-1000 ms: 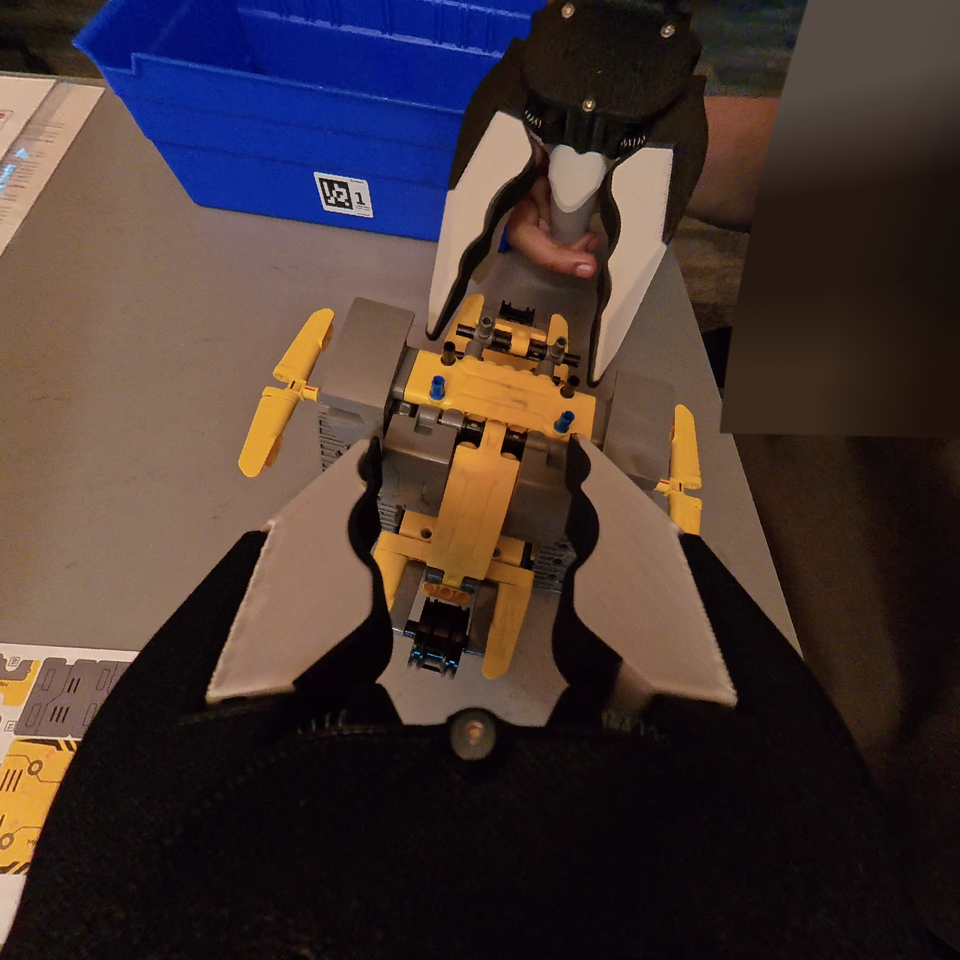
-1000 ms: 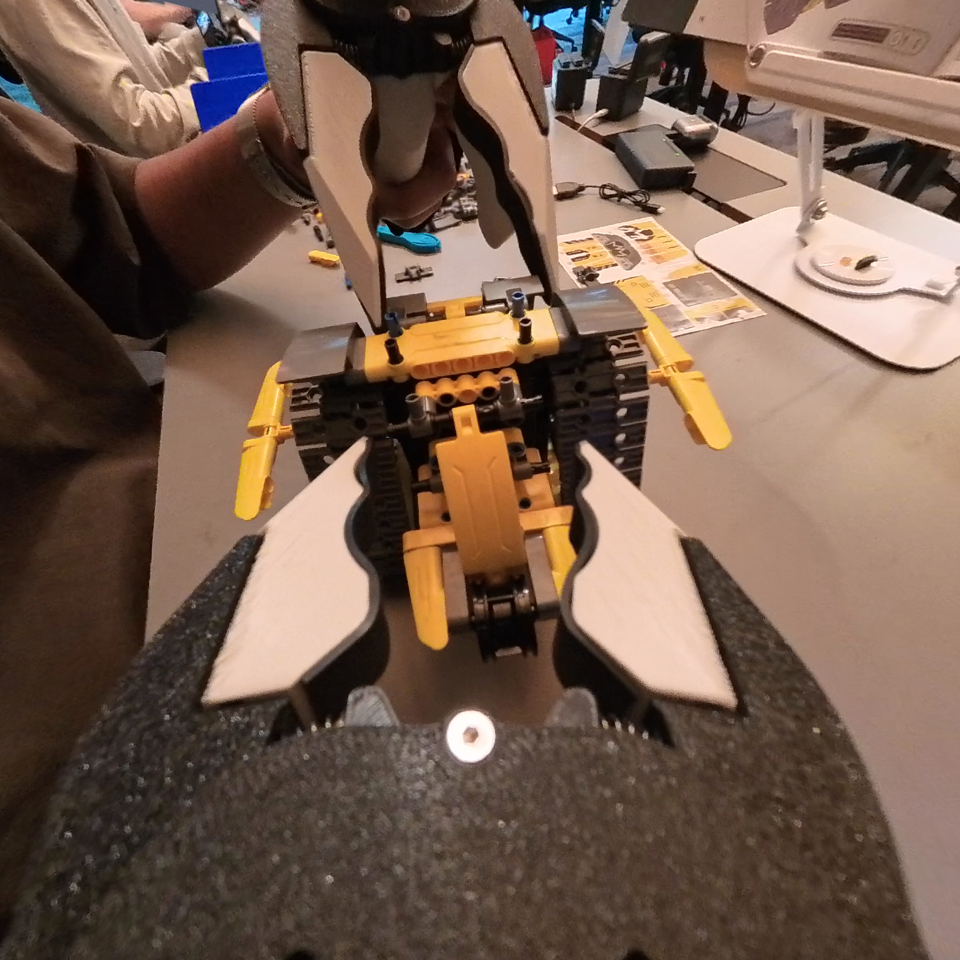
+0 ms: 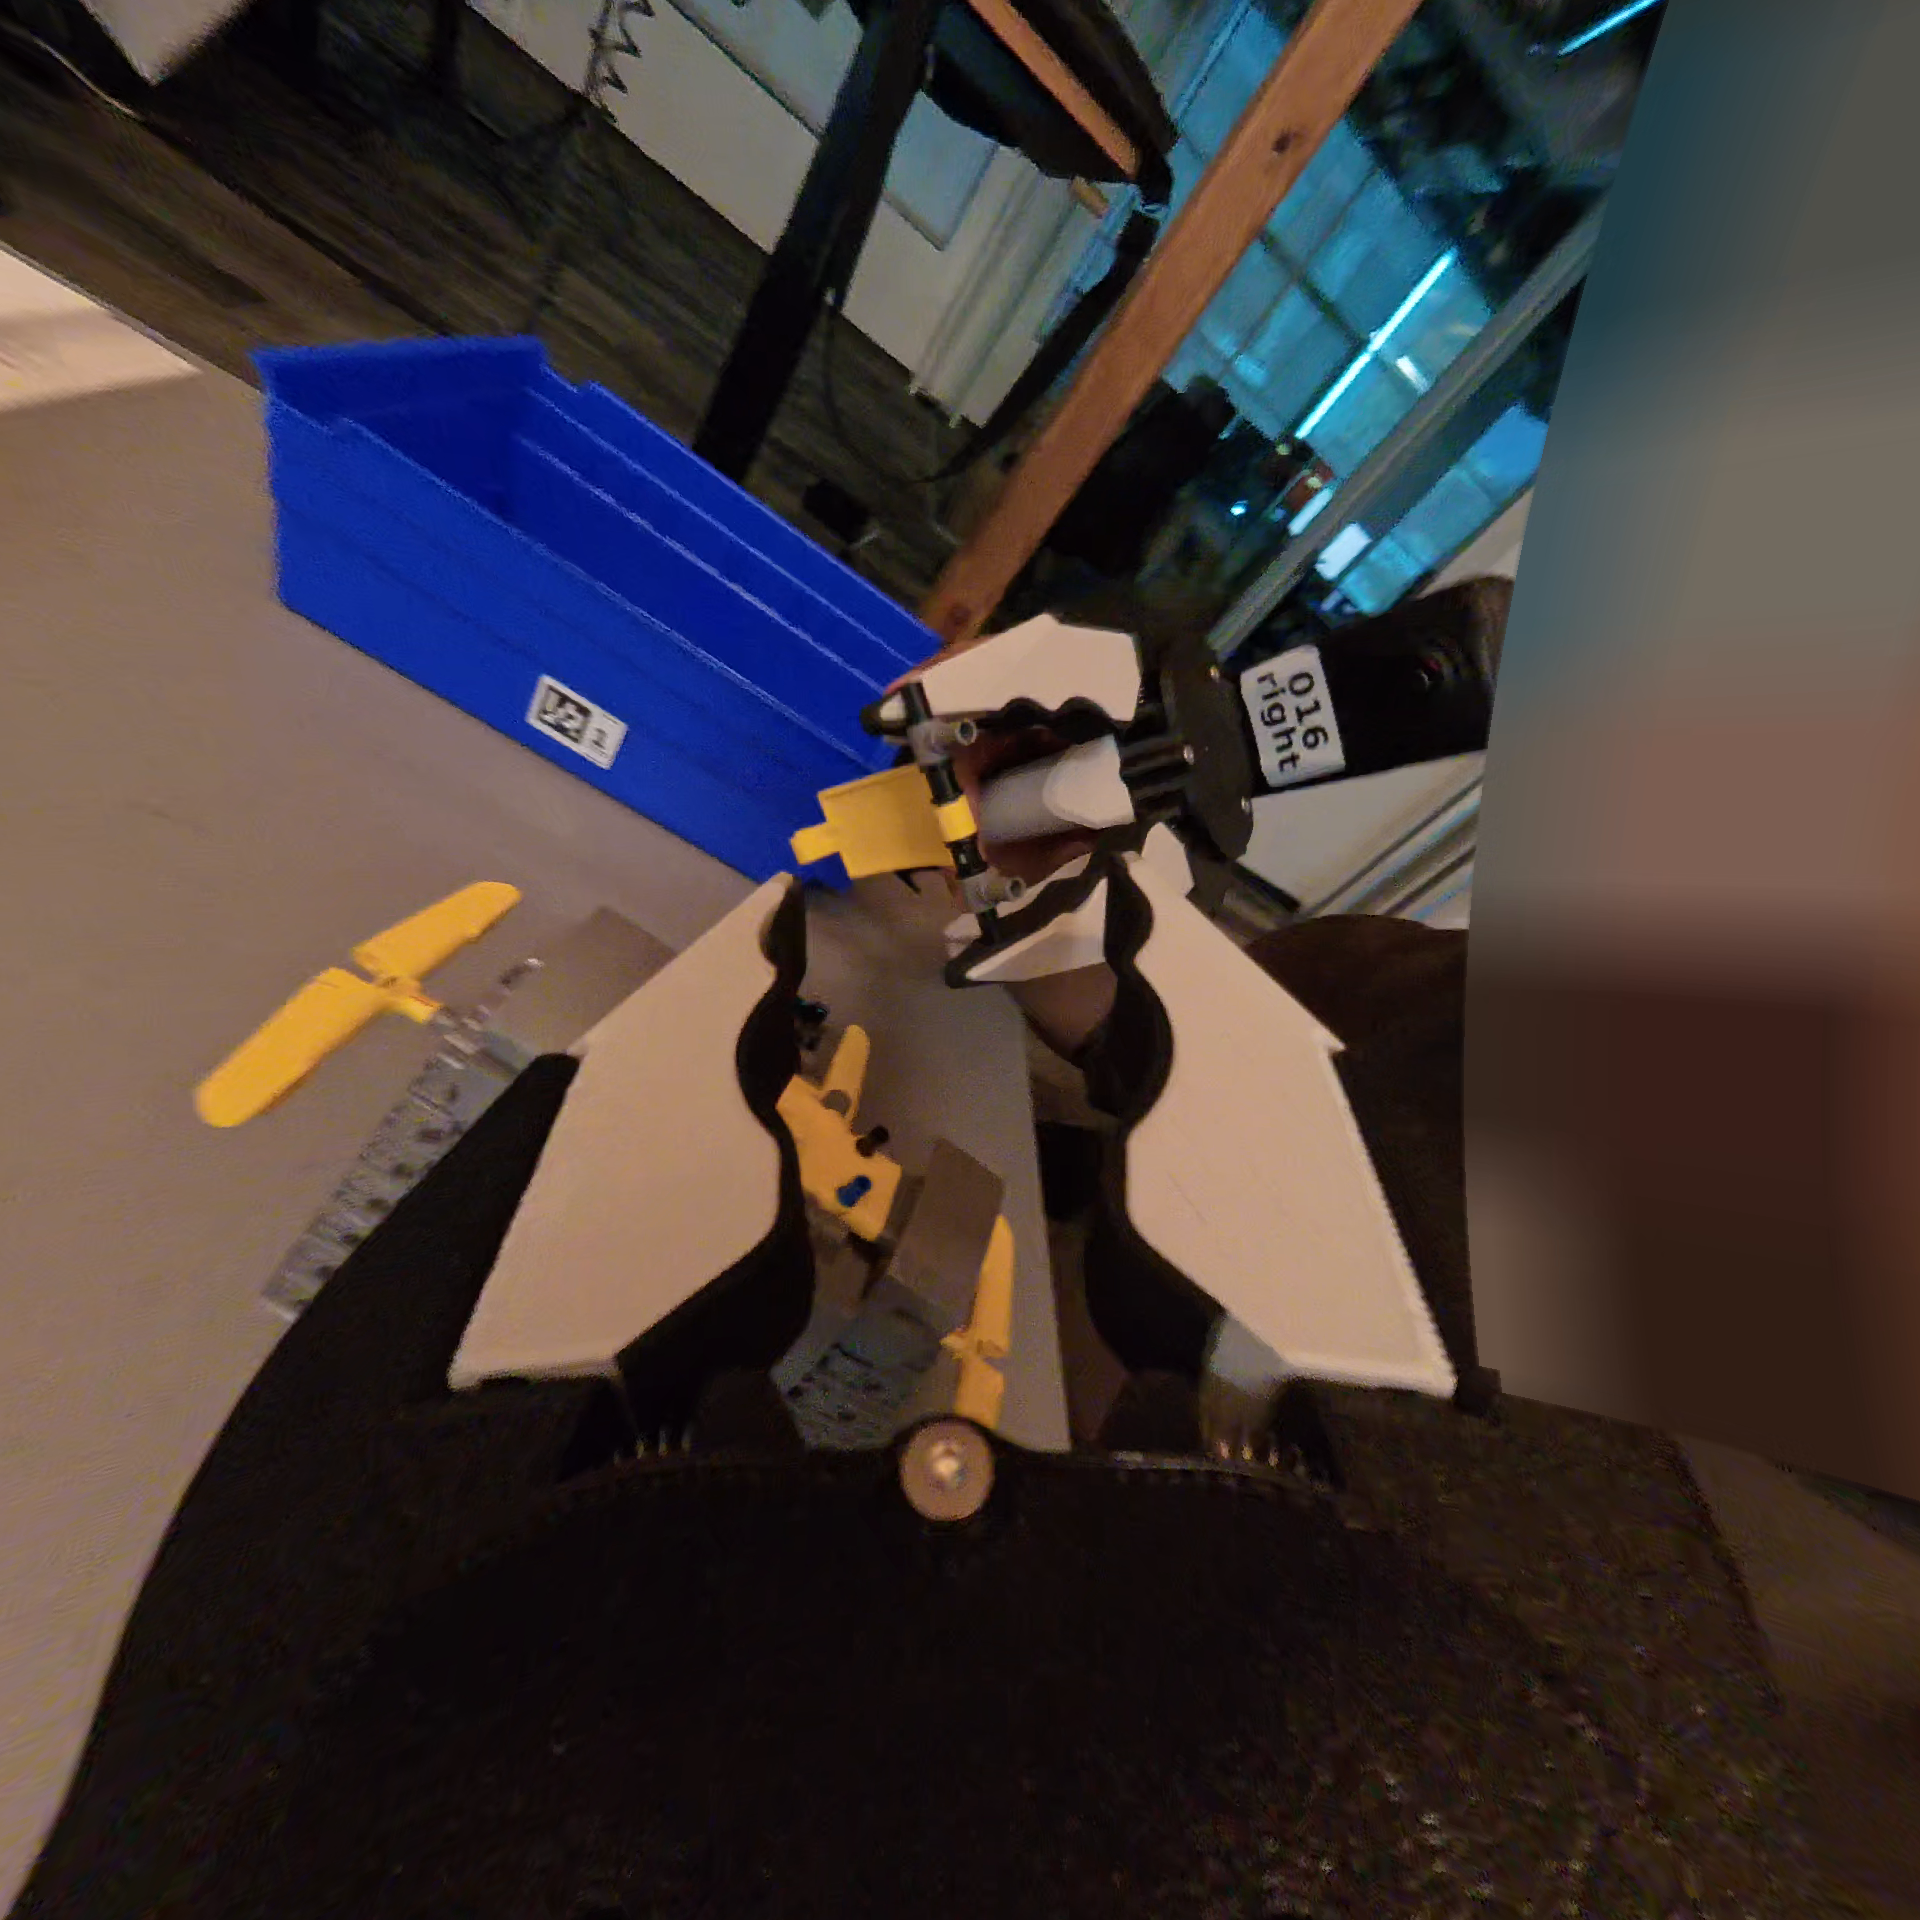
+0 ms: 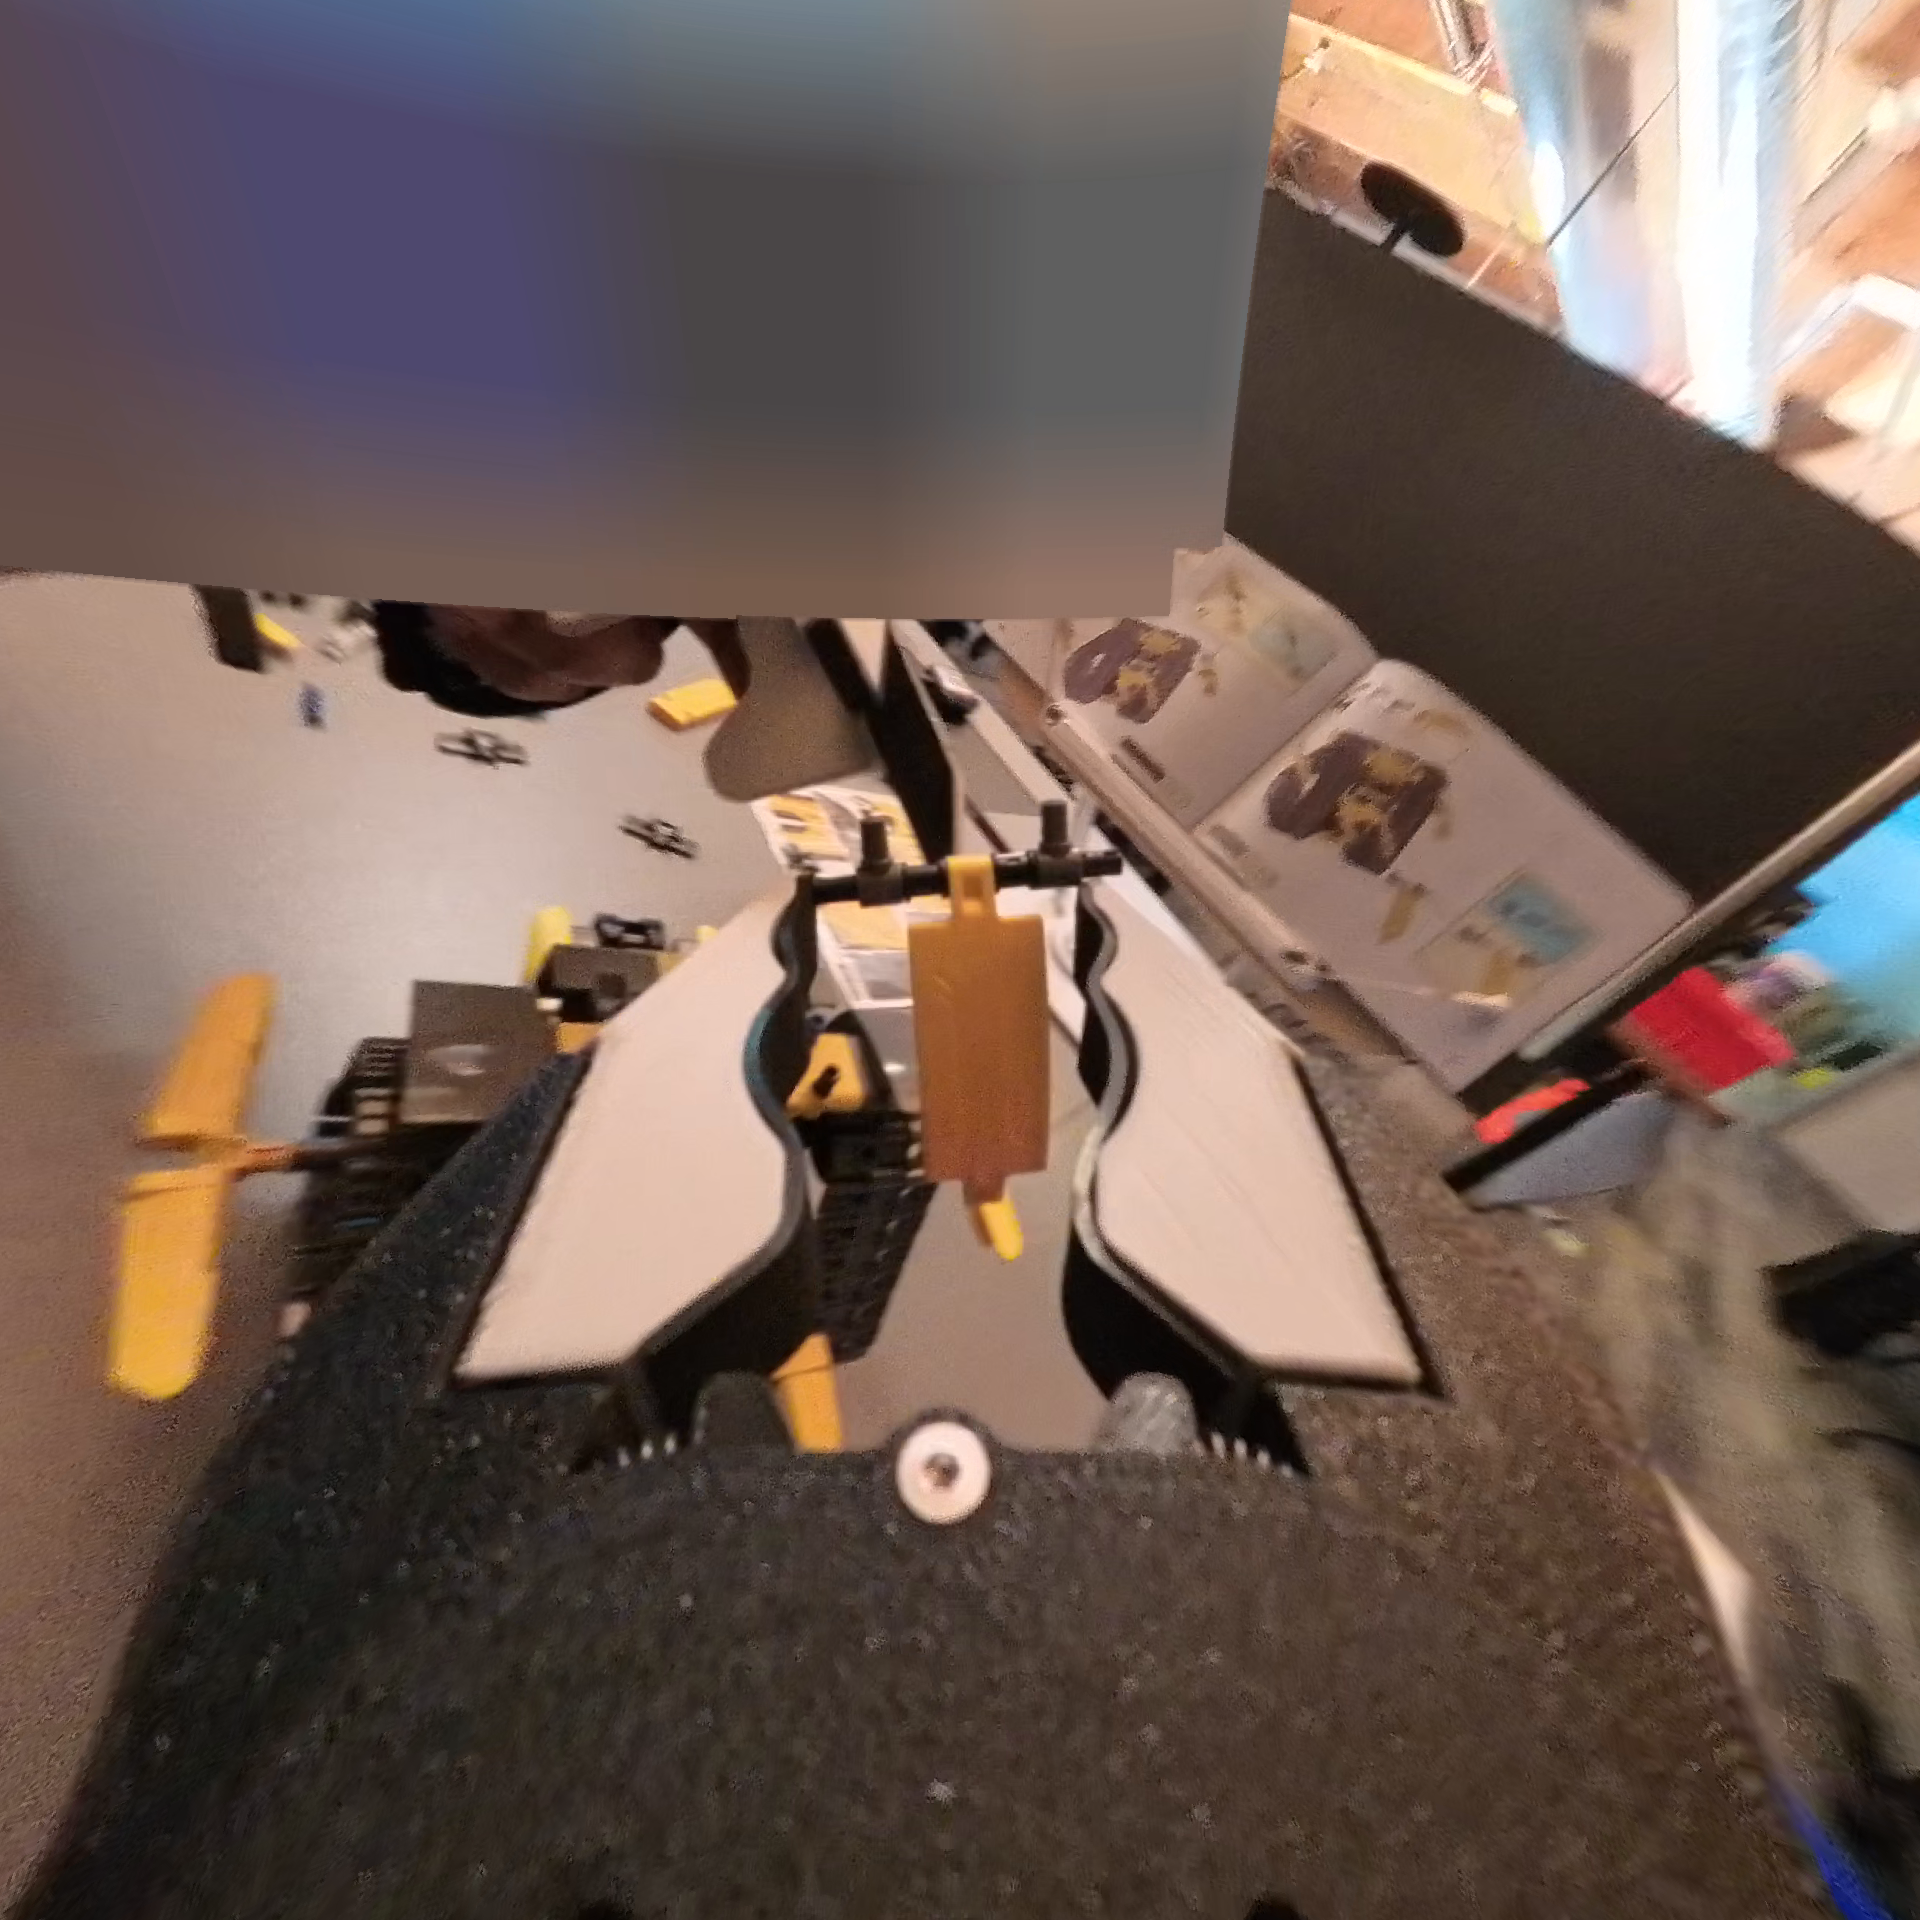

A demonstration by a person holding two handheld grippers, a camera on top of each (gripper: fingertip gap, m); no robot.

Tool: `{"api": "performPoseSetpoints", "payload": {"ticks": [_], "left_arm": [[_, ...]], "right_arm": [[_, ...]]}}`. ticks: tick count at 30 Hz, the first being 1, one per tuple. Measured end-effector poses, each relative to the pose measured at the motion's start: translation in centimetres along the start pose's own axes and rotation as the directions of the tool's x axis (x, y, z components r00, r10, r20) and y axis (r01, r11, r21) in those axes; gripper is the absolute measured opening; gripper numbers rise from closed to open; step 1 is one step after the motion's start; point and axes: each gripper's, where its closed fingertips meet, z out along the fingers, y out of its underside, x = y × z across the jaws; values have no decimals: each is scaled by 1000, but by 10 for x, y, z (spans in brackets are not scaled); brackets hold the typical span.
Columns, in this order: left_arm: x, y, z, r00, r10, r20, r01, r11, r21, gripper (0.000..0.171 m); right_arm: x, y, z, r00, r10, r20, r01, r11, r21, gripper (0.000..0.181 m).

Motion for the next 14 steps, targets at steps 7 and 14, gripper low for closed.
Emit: {"api": "performPoseSetpoints", "payload": {"ticks": [7,14], "left_arm": [[-2,4,2,1000,-15,-14,15,1000,12,4],[17,7,5,975,-123,-184,122,992,-21,5]], "right_arm": [[-15,-6,20,970,-234,-70,233,972,-13,49],[-19,-18,4,987,-147,-67,158,967,199,54]]}}
